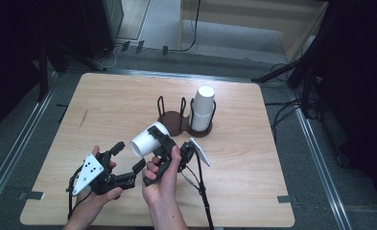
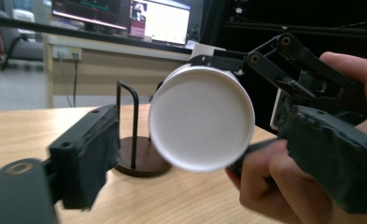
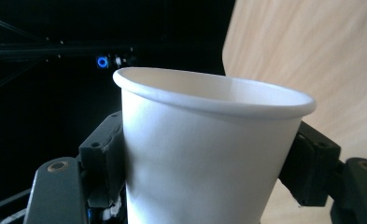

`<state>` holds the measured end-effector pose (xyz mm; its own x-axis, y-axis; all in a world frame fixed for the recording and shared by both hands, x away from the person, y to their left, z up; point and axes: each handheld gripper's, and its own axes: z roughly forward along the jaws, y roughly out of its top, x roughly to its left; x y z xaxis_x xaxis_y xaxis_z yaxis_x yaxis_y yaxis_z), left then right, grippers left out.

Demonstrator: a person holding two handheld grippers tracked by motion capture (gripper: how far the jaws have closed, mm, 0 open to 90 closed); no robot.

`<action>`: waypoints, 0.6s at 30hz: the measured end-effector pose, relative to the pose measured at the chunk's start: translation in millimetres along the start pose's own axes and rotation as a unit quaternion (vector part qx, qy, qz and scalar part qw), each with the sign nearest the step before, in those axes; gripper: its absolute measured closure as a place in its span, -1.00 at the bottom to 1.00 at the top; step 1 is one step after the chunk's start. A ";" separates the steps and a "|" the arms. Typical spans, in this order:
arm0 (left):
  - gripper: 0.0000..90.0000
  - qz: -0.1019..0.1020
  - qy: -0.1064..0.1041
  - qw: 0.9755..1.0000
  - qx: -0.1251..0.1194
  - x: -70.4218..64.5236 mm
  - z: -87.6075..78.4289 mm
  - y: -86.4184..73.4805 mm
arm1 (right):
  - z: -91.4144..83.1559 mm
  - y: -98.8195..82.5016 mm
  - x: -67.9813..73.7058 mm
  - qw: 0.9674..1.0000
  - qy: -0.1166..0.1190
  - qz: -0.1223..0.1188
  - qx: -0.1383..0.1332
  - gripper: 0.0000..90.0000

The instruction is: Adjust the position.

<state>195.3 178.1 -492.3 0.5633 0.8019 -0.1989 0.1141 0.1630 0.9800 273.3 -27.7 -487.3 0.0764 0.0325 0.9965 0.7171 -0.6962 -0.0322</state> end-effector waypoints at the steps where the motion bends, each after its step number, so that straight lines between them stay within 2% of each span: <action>1: -0.80 0.000 0.000 1.000 0.000 0.0 0.0 0.0 | 0.0 0.0 0.0 1.000 0.000 0.000 0.000 -0.40; 3: -0.82 -0.006 0.004 1.000 0.008 3.2 -1.2 0.3 | -2.5 2.5 1.9 0.999 -0.003 -0.027 -0.018 -0.40; 4: -0.90 -0.011 0.010 1.000 0.012 7.0 -2.3 0.6 | -3.6 4.2 2.0 0.999 -0.004 -0.042 -0.027 -0.40; 5: -0.94 -0.011 0.010 1.000 0.012 7.0 -2.3 0.6 | -3.6 4.2 2.0 0.999 -0.004 -0.042 -0.027 -0.40; 7: -0.94 -0.015 0.018 1.000 0.012 10.8 -3.8 0.8 | -5.4 5.5 3.2 0.997 -0.012 -0.066 -0.036 -0.40; 8: -0.94 -0.010 0.035 0.999 0.021 16.7 -5.9 1.0 | -6.3 6.2 3.8 0.995 -0.012 -0.085 -0.043 -0.40; 9: -0.94 -0.010 0.035 0.999 0.021 16.7 -5.9 1.0 | -7.0 6.6 4.5 0.994 -0.014 -0.097 -0.047 -0.40; 10: -0.94 -0.006 0.055 0.998 0.019 22.4 -8.3 0.4 | -8.3 7.0 5.7 0.992 -0.017 -0.114 -0.052 -0.40; 11: -0.94 -0.009 0.064 0.998 0.017 26.4 -9.9 0.0 | -9.2 7.2 5.9 0.990 -0.019 -0.126 -0.054 -0.40; 13: -0.94 -0.014 0.066 0.998 0.021 28.7 -10.9 0.1 | -10.8 7.2 7.4 0.985 -0.025 -0.157 -0.062 -0.40; 14: -0.94 -0.028 0.068 0.997 0.037 34.6 -13.5 0.5 | -11.7 6.9 8.5 0.982 -0.030 -0.175 -0.067 -0.40; 15: -0.94 -0.029 0.074 0.996 0.042 38.1 -15.1 0.4 | -11.9 6.8 8.6 0.979 -0.029 -0.190 -0.071 -0.40; 16: -0.94 -0.032 0.076 0.996 0.045 40.0 -15.9 0.5 | -12.6 6.5 9.6 0.973 -0.033 -0.214 -0.075 -0.39; 18: -0.94 -0.035 0.085 0.995 0.051 46.2 -18.6 0.7 | -13.4 6.4 10.7 0.967 -0.032 -0.241 -0.074 -0.39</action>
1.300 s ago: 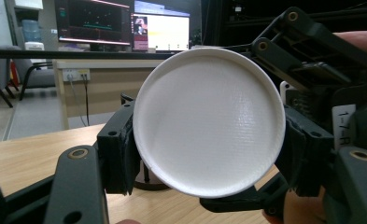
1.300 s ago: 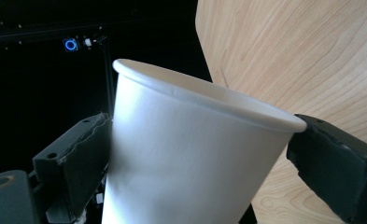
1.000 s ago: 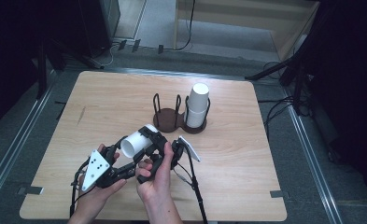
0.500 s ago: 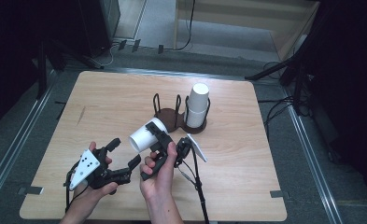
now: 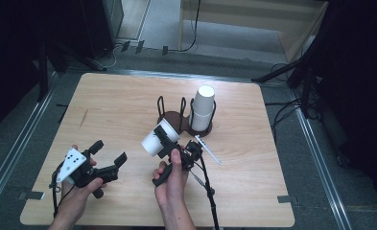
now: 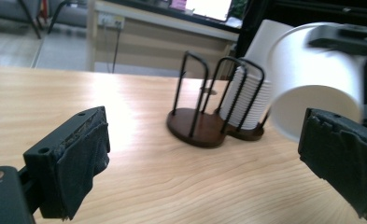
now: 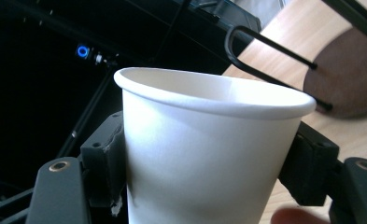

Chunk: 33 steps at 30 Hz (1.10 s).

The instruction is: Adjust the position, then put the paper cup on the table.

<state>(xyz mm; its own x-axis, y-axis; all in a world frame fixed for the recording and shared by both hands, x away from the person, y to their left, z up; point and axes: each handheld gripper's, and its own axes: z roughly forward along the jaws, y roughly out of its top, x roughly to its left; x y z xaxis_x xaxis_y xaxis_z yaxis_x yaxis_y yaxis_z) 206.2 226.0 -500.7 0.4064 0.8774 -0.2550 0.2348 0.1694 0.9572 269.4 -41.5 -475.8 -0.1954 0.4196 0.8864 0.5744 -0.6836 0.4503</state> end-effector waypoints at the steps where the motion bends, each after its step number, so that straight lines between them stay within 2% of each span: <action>1: -0.94 0.000 0.000 1.000 0.000 0.0 0.0 0.0 | -0.8 0.3 1.2 1.000 -0.001 -0.017 -0.001 -0.39; 2: -0.94 0.000 0.009 1.000 0.003 4.9 -1.1 0.0 | -1.5 0.6 2.3 0.999 -0.003 -0.035 -0.002 -0.39; 3: -0.94 0.000 0.009 1.000 0.003 4.9 -1.1 0.0 | -2.1 0.6 3.8 0.999 -0.005 -0.046 -0.005 -0.39; 4: -0.95 -0.003 0.014 1.000 0.007 8.6 -1.6 0.0 | -2.1 0.6 3.8 0.999 -0.005 -0.046 -0.005 -0.39; 6: -0.98 -0.010 0.026 0.999 0.020 15.7 -3.2 0.2 | -3.9 1.0 7.4 0.996 -0.011 -0.085 -0.014 -0.39; 7: -1.00 -0.013 0.028 0.999 0.023 19.1 -4.0 0.0 | -5.5 1.1 9.3 0.993 -0.023 -0.114 -0.023 -0.40; 8: -1.00 -0.017 0.031 0.999 0.024 23.7 -5.0 -1.3 | -7.1 1.2 11.9 0.987 -0.038 -0.150 -0.032 -0.40; 9: -1.00 -0.017 0.031 0.999 0.024 23.7 -5.0 -1.3 | -7.1 1.2 11.9 0.987 -0.038 -0.150 -0.032 -0.40; 10: -1.00 -0.013 0.033 0.999 0.026 28.1 -5.9 -3.0 | -9.6 1.5 13.5 0.982 -0.047 -0.182 -0.038 -0.40; 11: -1.00 -0.013 0.033 0.999 0.026 28.1 -5.9 -3.0 | -9.6 1.5 13.5 0.982 -0.047 -0.182 -0.038 -0.40; 12: -1.00 0.009 0.048 0.998 0.043 32.8 -7.1 -4.1 | -11.8 2.2 14.3 0.975 -0.051 -0.211 -0.043 -0.40; 13: -1.00 0.009 0.048 0.998 0.043 32.8 -7.1 -4.1 | -11.8 2.2 14.3 0.975 -0.051 -0.211 -0.043 -0.40; 14: -1.00 0.014 0.048 0.997 0.056 37.1 -7.7 -5.2 | -13.0 2.8 14.7 0.969 -0.054 -0.236 -0.047 -0.40; 15: -1.00 0.014 0.048 0.997 0.056 37.1 -7.7 -5.2 | -13.0 2.8 14.7 0.969 -0.054 -0.236 -0.047 -0.40; 16: -1.00 0.011 0.044 0.997 0.067 43.6 -8.4 -7.5 | -14.1 3.3 15.0 0.961 -0.049 -0.266 -0.056 -0.40; 19: -1.00 0.008 0.044 0.997 0.069 48.6 -8.7 -10.5 | -14.8 2.9 15.4 0.948 -0.055 -0.305 -0.067 -0.40; 20: -1.00 0.006 0.042 0.997 0.071 52.5 -9.2 -12.6 | -15.4 2.5 15.5 0.943 -0.057 -0.320 -0.071 -0.40; 21: -1.00 0.003 0.039 0.997 0.071 55.4 -9.7 -14.4 | -15.4 2.5 15.5 0.943 -0.057 -0.320 -0.071 -0.40; 23: -1.00 0.002 0.039 0.997 0.072 60.5 -10.6 -18.0 | -16.2 1.7 15.7 0.933 -0.053 -0.346 -0.080 -0.40; 24: -1.00 0.002 0.040 0.997 0.073 61.7 -10.9 -19.0 | -16.7 1.1 15.6 0.926 -0.053 -0.363 -0.087 -0.40; 25: -1.00 0.002 0.041 0.997 0.072 62.8 -11.0 -20.4 | -16.7 1.1 15.6 0.926 -0.053 -0.363 -0.087 -0.40; 26: -1.00 0.001 0.037 0.996 0.079 64.3 -10.5 -22.9 | -17.5 1.4 15.0 0.919 -0.055 -0.380 -0.092 -0.41; 27: -1.00 0.001 0.037 0.996 0.079 64.3 -10.5 -22.9 | -17.5 1.4 15.0 0.919 -0.055 -0.380 -0.092 -0.41; 28: -1.00 0.001 0.032 0.996 0.085 64.0 -9.0 -25.4 | -17.7 1.5 14.8 0.916 -0.054 -0.385 -0.094 -0.41; 30: -1.00 0.012 0.033 0.995 0.091 61.9 -6.2 -30.9 | -18.7 3.3 13.1 0.906 -0.059 -0.406 -0.104 -0.42; 31: -1.00 0.017 0.036 0.995 0.092 60.8 -5.2 -32.0 | -18.9 4.0 12.6 0.903 -0.059 -0.411 -0.106 -0.42; 32: -1.00 0.020 0.037 0.995 0.090 60.2 -5.7 -31.7 | -19.3 5.2 11.9 0.899 -0.060 -0.419 -0.108 -0.42; 33: -1.00 0.023 0.037 0.995 0.087 59.6 -6.3 -31.6 | -19.5 6.0 11.4 0.897 -0.059 -0.424 -0.109 -0.42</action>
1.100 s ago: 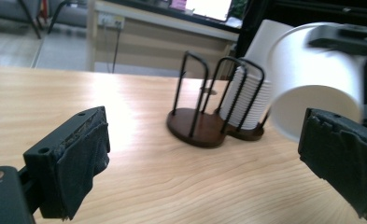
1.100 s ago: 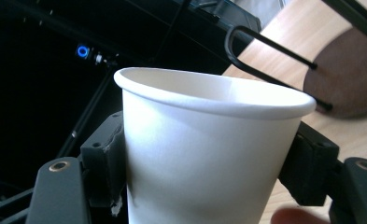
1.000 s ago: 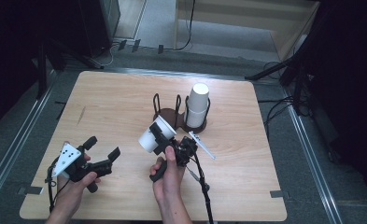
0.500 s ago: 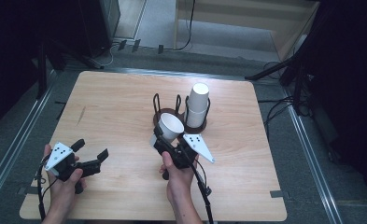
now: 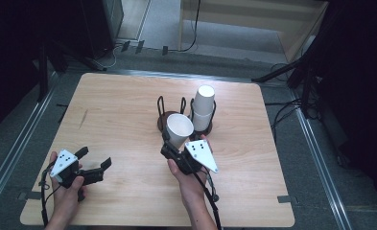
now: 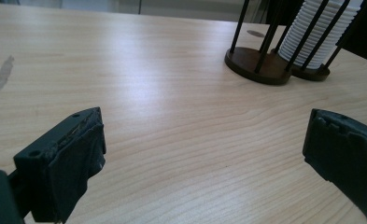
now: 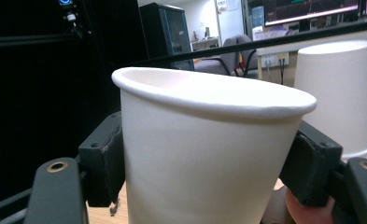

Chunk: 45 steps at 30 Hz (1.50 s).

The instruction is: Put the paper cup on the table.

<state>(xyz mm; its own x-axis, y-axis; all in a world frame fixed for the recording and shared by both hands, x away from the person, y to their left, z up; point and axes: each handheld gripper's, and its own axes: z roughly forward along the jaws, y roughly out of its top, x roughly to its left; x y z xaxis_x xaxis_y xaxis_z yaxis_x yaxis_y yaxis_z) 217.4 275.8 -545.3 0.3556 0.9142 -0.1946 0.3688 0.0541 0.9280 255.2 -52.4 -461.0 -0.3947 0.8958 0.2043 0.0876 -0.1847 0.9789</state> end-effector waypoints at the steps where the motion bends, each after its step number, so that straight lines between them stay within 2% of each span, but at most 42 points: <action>1: -1.00 0.000 0.000 1.000 0.000 0.1 0.1 -0.5 | -0.3 0.3 -1.7 1.000 0.001 -0.007 -0.001 -0.42; 3: -1.00 -0.003 0.002 1.000 0.000 -0.1 0.7 -2.1 | -0.5 0.7 -4.4 1.000 -0.002 -0.024 -0.003 -0.42; 5: -1.00 0.004 0.004 1.000 0.001 -1.4 0.9 -2.8 | -1.1 0.9 -6.8 0.999 -0.003 -0.040 -0.004 -0.42; 6: -1.00 0.004 0.004 1.000 0.001 -1.4 0.9 -2.8 | -1.1 0.9 -6.8 0.999 -0.003 -0.040 -0.004 -0.42; 7: -1.00 0.008 0.004 1.000 0.003 -3.3 2.0 -3.7 | -1.8 0.6 -10.2 0.999 -0.005 -0.054 0.000 -0.42; 10: -1.00 0.008 0.000 1.000 0.006 -3.7 2.6 -4.0 | -2.6 0.3 -14.0 0.998 -0.009 -0.060 0.001 -0.42; 14: -1.00 -0.003 -0.005 1.000 0.011 -1.4 3.8 -4.3 | -5.1 -0.5 -23.4 0.997 -0.018 -0.069 0.004 -0.42; 15: -1.00 -0.006 -0.006 1.000 0.012 -0.5 4.3 -4.4 | -5.9 -1.5 -28.9 0.997 -0.021 -0.078 0.004 -0.42; 17: -1.00 -0.007 -0.006 1.000 0.012 -0.3 4.6 -4.5 | -6.1 -1.9 -30.4 0.997 -0.023 -0.080 0.006 -0.42; 19: -1.00 -0.007 -0.006 1.000 0.012 -0.1 5.2 -4.6 | -5.8 -3.2 -39.1 0.995 -0.032 -0.090 0.008 -0.42; 26: -1.00 -0.003 -0.005 1.000 0.017 -1.0 5.9 -4.9 | -5.7 -5.1 -55.4 0.994 -0.049 -0.096 0.000 -0.41; 27: -1.00 -0.005 -0.005 1.000 0.016 -0.9 5.9 -5.0 | -5.0 -6.2 -61.4 0.993 -0.057 -0.107 -0.003 -0.41; 28: -1.00 -0.005 -0.005 1.000 0.016 -0.9 5.9 -5.0 | -5.0 -6.2 -61.4 0.993 -0.057 -0.107 -0.003 -0.41; 29: -1.00 -0.008 -0.005 1.000 0.015 -0.4 5.9 -5.0 | -4.5 -7.5 -67.2 0.992 -0.062 -0.111 -0.005 -0.41; 30: -1.00 -0.008 -0.005 1.000 0.015 -0.4 5.9 -5.0 | -4.5 -7.5 -67.2 0.992 -0.062 -0.111 -0.005 -0.41; 31: -1.00 -0.009 -0.006 1.000 0.015 -0.2 6.1 -5.0 | -3.4 -9.2 -74.1 0.991 -0.068 -0.111 -0.003 -0.42; 35: -1.00 -0.011 -0.006 1.000 0.014 0.1 6.1 -5.0 | -1.6 -11.3 -83.3 0.991 -0.078 -0.112 -0.005 -0.41; 37: -1.00 -0.010 -0.008 1.000 0.014 0.2 6.0 -5.0 | -0.7 -11.8 -94.0 0.991 -0.086 -0.105 -0.005 -0.41; 38: -1.00 -0.010 -0.008 1.000 0.014 0.2 6.0 -5.0 | -0.7 -11.8 -94.0 0.991 -0.086 -0.105 -0.005 -0.41; 43: -1.00 -0.009 -0.011 1.000 0.015 0.2 6.0 -5.0 | 1.2 -11.9 -112.9 0.987 -0.116 -0.108 -0.011 -0.43; 45: -1.00 -0.009 -0.011 1.000 0.015 0.2 5.9 -5.0 | 1.7 -12.3 -116.3 0.987 -0.120 -0.104 -0.010 -0.43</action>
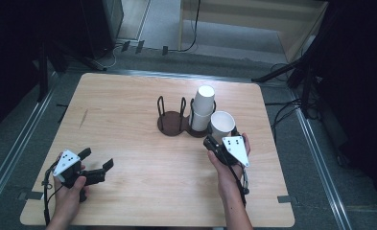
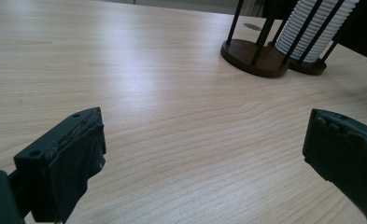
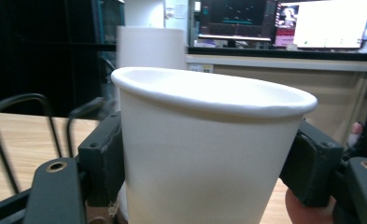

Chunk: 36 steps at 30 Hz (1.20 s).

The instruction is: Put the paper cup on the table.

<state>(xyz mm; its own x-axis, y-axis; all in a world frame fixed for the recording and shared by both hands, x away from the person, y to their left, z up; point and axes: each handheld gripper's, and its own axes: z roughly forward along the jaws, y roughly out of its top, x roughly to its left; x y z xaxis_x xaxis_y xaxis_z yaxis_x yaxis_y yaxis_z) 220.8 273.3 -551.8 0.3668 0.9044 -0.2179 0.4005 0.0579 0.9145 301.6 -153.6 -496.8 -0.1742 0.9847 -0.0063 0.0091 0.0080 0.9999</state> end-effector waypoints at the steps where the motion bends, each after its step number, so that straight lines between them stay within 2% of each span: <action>1: -1.00 -0.001 0.000 1.000 -0.001 0.1 0.0 0.0 | 1.4 -1.3 -3.1 1.000 -0.003 0.001 0.001 -0.43; 2: -1.00 -0.001 0.000 1.000 -0.001 0.1 0.0 0.0 | 4.1 -4.3 -8.5 1.000 -0.009 -0.005 0.007 -0.43; 4: -1.00 -0.001 0.000 1.000 -0.001 0.2 0.1 0.0 | 5.1 -5.4 -10.5 1.000 -0.011 -0.008 0.009 -0.42; 5: -1.00 -0.002 0.000 1.000 -0.001 0.2 0.0 0.0 | 7.4 -8.8 -16.5 1.000 -0.010 0.001 0.014 -0.41; 8: -1.00 -0.001 -0.001 1.000 -0.001 0.3 0.1 0.0 | 8.5 -10.6 -20.0 1.000 -0.015 0.004 0.019 -0.41; 9: -1.00 -0.002 -0.001 1.000 -0.001 0.2 0.0 0.0 | 11.1 -13.8 -26.5 0.999 -0.021 0.007 0.024 -0.40; 11: -1.00 -0.002 -0.001 1.000 -0.001 0.2 0.0 0.0 | 11.9 -15.0 -28.4 0.999 -0.022 0.008 0.027 -0.40; 14: -1.00 -0.002 0.000 1.000 -0.001 0.1 0.0 0.0 | 16.1 -21.5 -37.7 0.999 -0.035 0.009 0.036 -0.40; 17: -1.00 -0.001 -0.001 1.000 -0.001 0.1 0.1 0.0 | 18.1 -24.0 -41.9 0.999 -0.035 0.012 0.039 -0.40; 18: -1.00 0.000 -0.001 1.000 0.000 0.2 -0.1 0.0 | 20.7 -26.6 -46.7 0.998 -0.038 0.006 0.041 -0.40; 21: -1.00 -0.001 -0.001 1.000 -0.001 0.2 -0.1 0.0 | 23.0 -28.5 -50.5 0.998 -0.035 0.008 0.044 -0.40; 24: -1.00 0.000 -0.001 1.000 -0.001 0.3 -0.1 0.0 | 28.5 -33.2 -57.1 0.998 -0.030 0.024 0.053 -0.40; 28: -1.00 -0.002 -0.001 1.000 -0.002 0.4 -0.1 0.0 | 32.3 -36.3 -60.1 0.998 -0.028 0.029 0.057 -0.40; 36: -1.00 -0.004 0.001 1.000 -0.002 0.6 -0.1 0.0 | 41.7 -44.1 -64.8 0.995 -0.048 0.028 0.082 -0.40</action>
<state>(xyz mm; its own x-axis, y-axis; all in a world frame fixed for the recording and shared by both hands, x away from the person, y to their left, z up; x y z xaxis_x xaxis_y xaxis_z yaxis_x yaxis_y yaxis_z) 220.9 274.0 -551.9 0.3625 0.9044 -0.2250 0.4007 0.0667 0.9138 353.5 -210.6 -540.9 -0.0735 0.9965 0.0399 0.1788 -0.0262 0.9835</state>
